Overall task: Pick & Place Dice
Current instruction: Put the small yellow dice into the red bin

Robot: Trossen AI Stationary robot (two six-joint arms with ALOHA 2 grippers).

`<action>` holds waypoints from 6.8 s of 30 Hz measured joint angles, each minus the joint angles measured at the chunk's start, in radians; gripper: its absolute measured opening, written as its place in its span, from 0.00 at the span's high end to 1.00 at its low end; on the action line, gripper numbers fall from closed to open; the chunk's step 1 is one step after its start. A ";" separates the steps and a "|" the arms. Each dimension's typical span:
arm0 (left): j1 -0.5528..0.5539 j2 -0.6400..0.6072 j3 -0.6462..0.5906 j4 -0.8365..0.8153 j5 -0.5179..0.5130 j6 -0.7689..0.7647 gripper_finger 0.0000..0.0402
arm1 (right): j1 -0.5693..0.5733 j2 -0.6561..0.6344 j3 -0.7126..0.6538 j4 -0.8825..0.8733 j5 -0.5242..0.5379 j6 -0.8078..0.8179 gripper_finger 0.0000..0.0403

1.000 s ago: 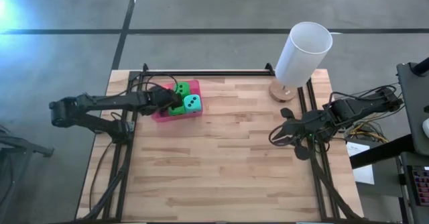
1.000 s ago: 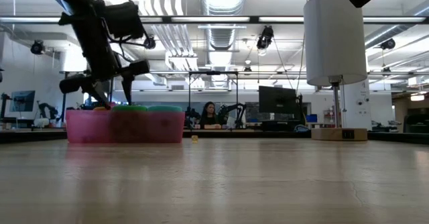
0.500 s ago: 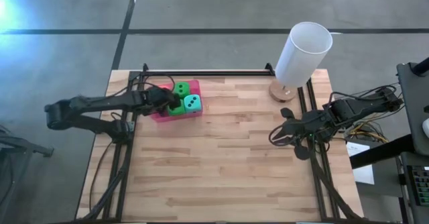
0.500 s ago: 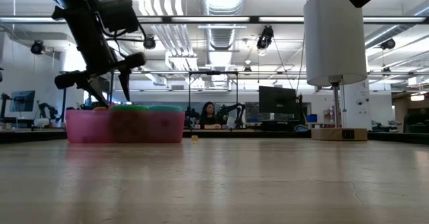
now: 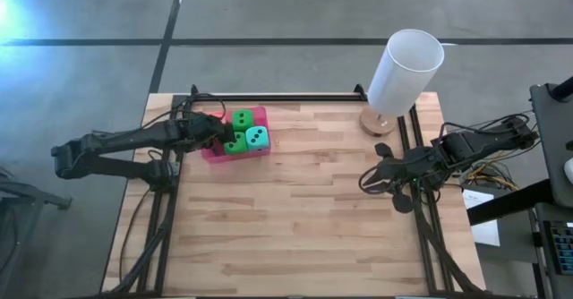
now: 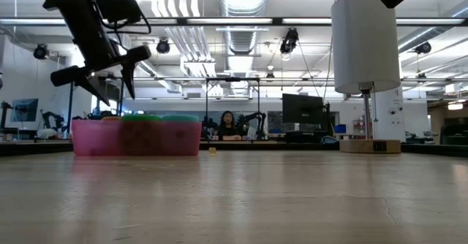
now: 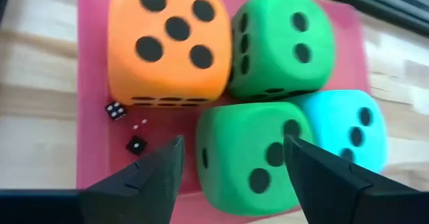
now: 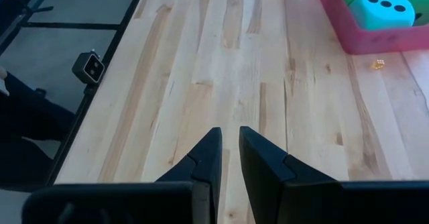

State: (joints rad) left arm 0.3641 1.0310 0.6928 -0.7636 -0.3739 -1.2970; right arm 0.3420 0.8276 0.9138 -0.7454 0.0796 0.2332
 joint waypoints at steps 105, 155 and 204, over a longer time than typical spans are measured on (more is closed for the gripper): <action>-0.073 0.546 0.560 0.225 0.370 1.374 0.71 | 0.000 0.000 -0.049 0.049 0.080 0.030 0.87; 0.047 0.997 0.772 0.004 0.381 1.509 0.71 | -0.002 -0.016 -0.051 0.039 0.102 -0.080 0.87; 0.058 1.018 0.687 0.117 0.393 1.563 0.90 | -0.002 -0.016 -0.051 0.024 0.130 -0.076 0.87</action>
State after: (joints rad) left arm 0.4225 2.0487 1.3796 -0.6464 0.0193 0.2657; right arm 0.3401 0.8116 0.8627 -0.7211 0.2096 0.1570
